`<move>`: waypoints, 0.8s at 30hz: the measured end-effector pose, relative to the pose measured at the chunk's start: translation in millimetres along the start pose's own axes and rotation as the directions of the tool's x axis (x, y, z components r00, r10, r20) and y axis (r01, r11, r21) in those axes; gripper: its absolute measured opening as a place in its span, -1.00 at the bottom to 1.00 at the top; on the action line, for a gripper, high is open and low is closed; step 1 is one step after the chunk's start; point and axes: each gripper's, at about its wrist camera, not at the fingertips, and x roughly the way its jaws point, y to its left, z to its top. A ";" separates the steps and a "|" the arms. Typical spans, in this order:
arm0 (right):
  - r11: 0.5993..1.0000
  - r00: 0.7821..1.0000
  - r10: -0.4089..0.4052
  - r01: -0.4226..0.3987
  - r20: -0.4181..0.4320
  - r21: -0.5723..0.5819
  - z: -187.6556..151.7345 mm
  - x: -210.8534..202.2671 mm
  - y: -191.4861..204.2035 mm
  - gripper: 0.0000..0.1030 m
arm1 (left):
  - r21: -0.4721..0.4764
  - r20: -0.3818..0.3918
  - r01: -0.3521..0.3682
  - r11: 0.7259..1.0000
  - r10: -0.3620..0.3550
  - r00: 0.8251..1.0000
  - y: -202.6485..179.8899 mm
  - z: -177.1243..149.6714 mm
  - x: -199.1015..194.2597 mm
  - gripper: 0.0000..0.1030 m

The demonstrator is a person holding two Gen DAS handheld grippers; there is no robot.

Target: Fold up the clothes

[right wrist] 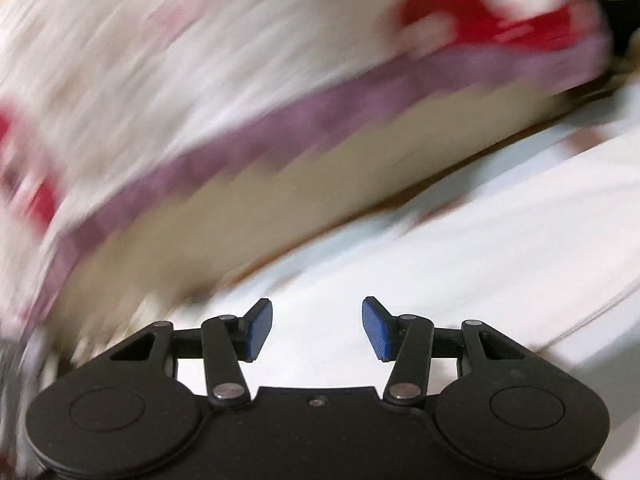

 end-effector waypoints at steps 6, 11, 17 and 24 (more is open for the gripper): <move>0.959 0.975 0.114 -0.158 -0.192 -0.234 -81.1 13.2 126.5 0.12 | 0.493 0.031 -0.094 0.865 0.090 0.995 -45.2 -11.8 31.8 0.39; 0.930 0.953 0.174 -0.241 -0.248 -0.276 -131.6 24.2 179.5 0.11 | 0.797 0.140 -0.207 0.568 0.160 0.977 -81.7 -19.2 80.1 0.67; 0.905 0.937 0.164 -0.267 -0.307 -0.331 -164.6 51.1 221.8 0.11 | 0.784 0.145 -0.205 0.586 0.148 0.978 -56.8 4.2 100.6 0.78; 0.904 0.940 0.063 -0.196 -0.336 -0.379 -198.7 89.4 246.1 0.11 | 0.793 0.317 -0.343 0.503 0.140 0.938 -54.7 5.2 90.3 -0.87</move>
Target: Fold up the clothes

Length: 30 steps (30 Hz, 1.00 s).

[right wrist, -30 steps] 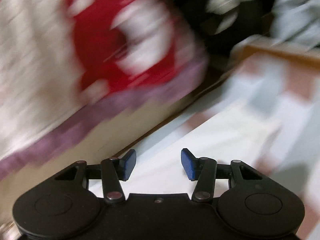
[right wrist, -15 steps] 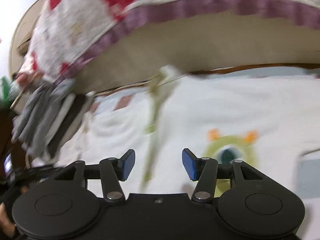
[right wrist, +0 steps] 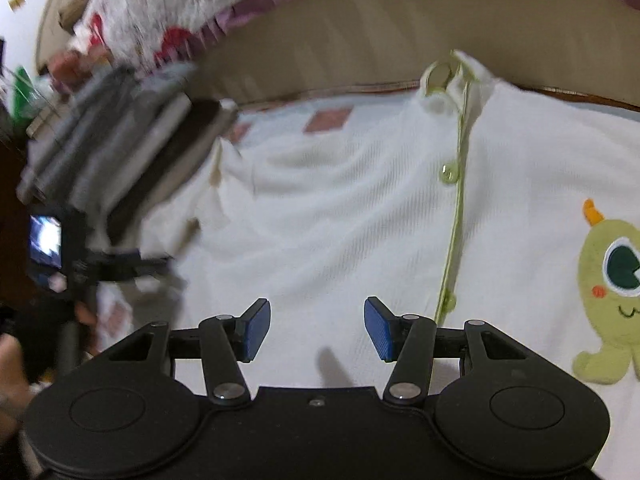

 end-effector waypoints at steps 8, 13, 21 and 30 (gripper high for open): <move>0.995 0.998 -0.047 0.043 -0.033 -0.094 -37.2 12.8 24.2 0.11 | -0.176 0.339 -0.041 0.984 0.099 0.936 59.6 21.3 -98.4 -0.88; 0.982 0.997 -0.071 0.064 -0.032 -0.177 -39.9 12.1 27.8 0.11 | -0.105 0.452 -0.020 0.994 0.066 0.890 89.6 66.2 -139.2 -0.88; 0.976 0.996 -0.034 0.015 -0.080 -0.219 -40.5 28.7 39.1 0.12 | -0.127 0.384 -0.012 0.992 0.060 0.921 175.5 176.8 -129.8 -0.88; 0.954 0.989 -0.005 -0.038 -0.144 -0.297 -54.6 33.1 48.5 0.15 | -0.352 0.165 0.024 0.936 0.037 0.986 244.9 176.6 -31.6 -0.44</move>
